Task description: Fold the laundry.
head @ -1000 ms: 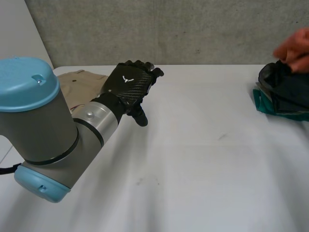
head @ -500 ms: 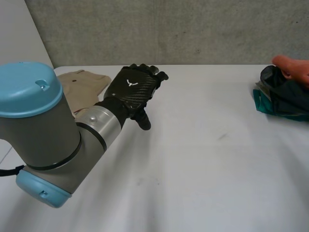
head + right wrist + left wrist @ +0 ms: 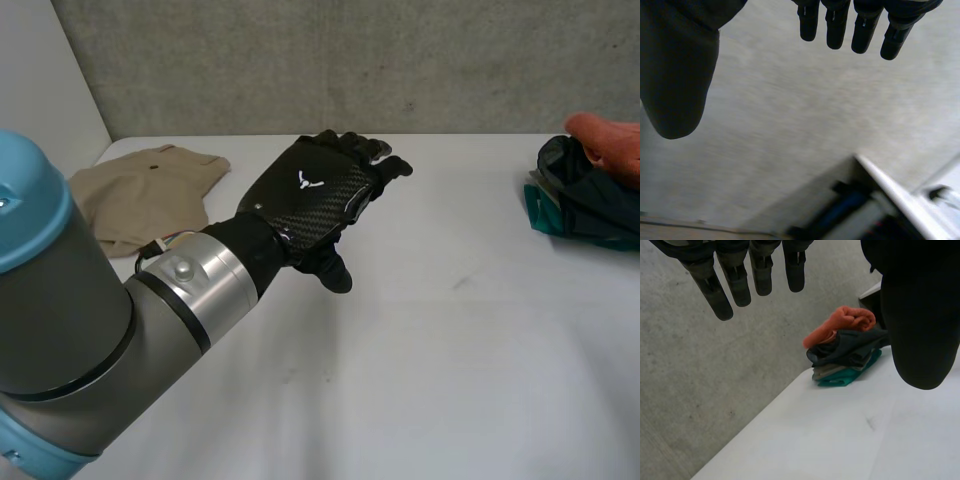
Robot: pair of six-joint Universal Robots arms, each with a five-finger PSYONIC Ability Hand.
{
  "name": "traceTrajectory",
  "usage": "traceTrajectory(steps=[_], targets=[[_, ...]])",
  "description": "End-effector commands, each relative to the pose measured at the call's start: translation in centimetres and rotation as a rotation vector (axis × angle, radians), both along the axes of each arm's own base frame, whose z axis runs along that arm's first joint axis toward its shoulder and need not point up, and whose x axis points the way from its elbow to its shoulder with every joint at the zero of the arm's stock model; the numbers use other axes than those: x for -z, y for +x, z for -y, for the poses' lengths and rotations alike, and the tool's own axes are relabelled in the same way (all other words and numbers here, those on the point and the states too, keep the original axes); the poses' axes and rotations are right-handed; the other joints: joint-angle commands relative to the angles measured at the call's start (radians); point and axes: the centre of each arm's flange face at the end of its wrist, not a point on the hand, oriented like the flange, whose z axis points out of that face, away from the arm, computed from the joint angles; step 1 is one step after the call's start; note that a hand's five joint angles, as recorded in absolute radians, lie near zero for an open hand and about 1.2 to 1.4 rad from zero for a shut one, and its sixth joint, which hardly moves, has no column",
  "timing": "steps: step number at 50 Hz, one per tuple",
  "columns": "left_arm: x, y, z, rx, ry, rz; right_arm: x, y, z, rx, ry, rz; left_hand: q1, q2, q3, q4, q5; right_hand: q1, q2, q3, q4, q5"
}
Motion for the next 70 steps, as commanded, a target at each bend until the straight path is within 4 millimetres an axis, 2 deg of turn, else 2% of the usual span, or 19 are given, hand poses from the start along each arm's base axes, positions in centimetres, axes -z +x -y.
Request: traceTrajectory(steps=[1, 6, 7, 11, 16, 19, 20, 21, 24, 28, 29, 32, 37, 40, 56, 58, 61, 63, 70], targets=[[-1.5, 0.2, 0.1, -0.013, -0.049, -0.041, -6.3, 0.0, -0.4, 0.051, -0.246, -0.155, -0.038, -0.032, -0.034, -0.030, -0.027, -0.066, -0.046, -0.043, -0.049, -0.052], [-3.2, 0.7, 0.7, -0.050, -0.106, -0.093, -9.4, 7.7, -1.3, -0.159, -0.405, -0.169, -0.044, -0.038, -0.040, -0.036, -0.033, -0.066, -0.046, -0.043, -0.049, -0.052], [-3.4, 0.8, 0.9, -0.063, -0.112, -0.101, -10.2, 10.3, -2.2, -0.246, -0.436, -0.157, -0.047, -0.041, -0.043, -0.039, -0.036, -0.066, -0.046, -0.043, -0.049, -0.052], [-4.7, 2.6, 3.5, -0.183, -0.158, -0.148, -9.9, 16.4, -5.2, -0.508, -0.433, -0.103, -0.056, -0.050, -0.051, -0.048, -0.045, -0.066, -0.046, -0.043, -0.049, -0.052], [-5.6, 5.9, 8.2, -0.343, -0.214, -0.162, -6.2, 25.0, -9.7, -0.864, -0.310, -0.022, -0.059, -0.053, -0.054, -0.051, -0.048, -0.066, -0.046, -0.043, -0.049, -0.052], [-5.7, 8.8, 11.7, -0.458, -0.235, -0.156, -4.1, 28.2, -11.9, -0.972, -0.237, 0.003, -0.059, -0.053, -0.054, -0.051, -0.048, -0.066, -0.046, -0.043, -0.049, -0.052], [-5.4, 9.5, 12.6, -0.488, -0.235, -0.150, -2.8, 29.9, -13.4, -1.021, -0.180, 0.026, -0.059, -0.053, -0.054, -0.051, -0.048, -0.066, -0.046, -0.043, -0.049, -0.052], [-4.3, 10.9, 14.7, -0.542, -0.217, -0.126, -2.2, 30.6, -14.1, -1.040, -0.149, 0.037, -0.059, -0.053, -0.054, -0.051, -0.048, -0.066, -0.046, -0.043, -0.049, -0.052], [-2.0, 12.7, 17.8, -0.610, -0.188, -0.071, 0.5, 32.6, -16.4, -1.099, 0.009, 0.075, -0.053, -0.047, -0.048, -0.045, -0.042, -0.066, -0.046, -0.043, -0.049, -0.052], [2.1, 15.1, 21.6, -0.682, -0.169, 0.074, 4.3, 33.7, -18.3, -1.128, 0.231, 0.066, -0.044, -0.038, -0.040, -0.036, -0.033, -0.066, -0.046, -0.043, -0.049, -0.052], [4.0, 15.7, 22.7, -0.693, -0.168, 0.150, 4.9, 33.8, -18.6, -1.127, 0.270, 0.056, -0.041, -0.035, -0.037, -0.033, -0.030, -0.066, -0.046, -0.043, -0.049, -0.052], [7.5, 16.3, 24.1, -0.694, -0.159, 0.277, 6.9, 34.1, -19.9, -1.121, 0.374, 0.016, -0.038, -0.032, -0.034, -0.030, -0.027, -0.066, -0.046, -0.043, -0.049, -0.052], [13.5, 18.5, 26.1, -0.683, -0.174, 0.523, 8.3, 34.1, -20.8, -1.101, 0.403, -0.007, -0.012, -0.006, -0.007, -0.004, -0.001, -0.066, -0.046, -0.043, -0.049, -0.052], [15.1, 19.1, 26.9, -0.658, -0.179, 0.556, 8.8, 34.0, -21.0, -1.097, 0.398, -0.011, 0.003, 0.009, 0.007, 0.011, 0.014, -0.066, -0.046, -0.043, -0.049, -0.052], [18.5, 18.9, 30.3, -0.623, -0.226, 0.503, 9.7, 33.6, -21.1, -1.085, 0.393, -0.008, 0.357, 0.363, 0.362, 0.365, 0.368, -0.066, -0.046, -0.043, -0.049, -0.052], [18.5, 18.8, 30.5, -0.614, -0.231, 0.488, 9.6, 33.6, -21.1, -1.084, 0.392, -0.008, 0.416, 0.422, 0.421, 0.425, 0.427, -0.066, -0.046, -0.043, -0.049, -0.052], [18.2, 18.6, 31.1, -0.610, -0.233, 0.444, 9.7, 33.6, -21.2, -1.083, 0.395, -0.007, 0.724, 0.730, 0.729, 0.732, 0.735, -0.066, -0.046, -0.043, -0.049, -0.052], [18.0, 18.5, 31.4, -0.615, -0.225, 0.413, 9.7, 33.6, -21.2, -1.082, 0.393, -0.008, 1.104, 1.110, 1.108, 1.112, 1.115, -0.066, -0.046, -0.043, -0.049, -0.052], [16.3, 16.8, 30.7, -0.633, -0.253, 0.361, 9.6, 33.6, -21.1, -1.079, 0.390, -0.007, 1.156, 1.162, 1.161, 1.164, 1.167, -0.066, -0.046, -0.043, -0.049, -0.052]])
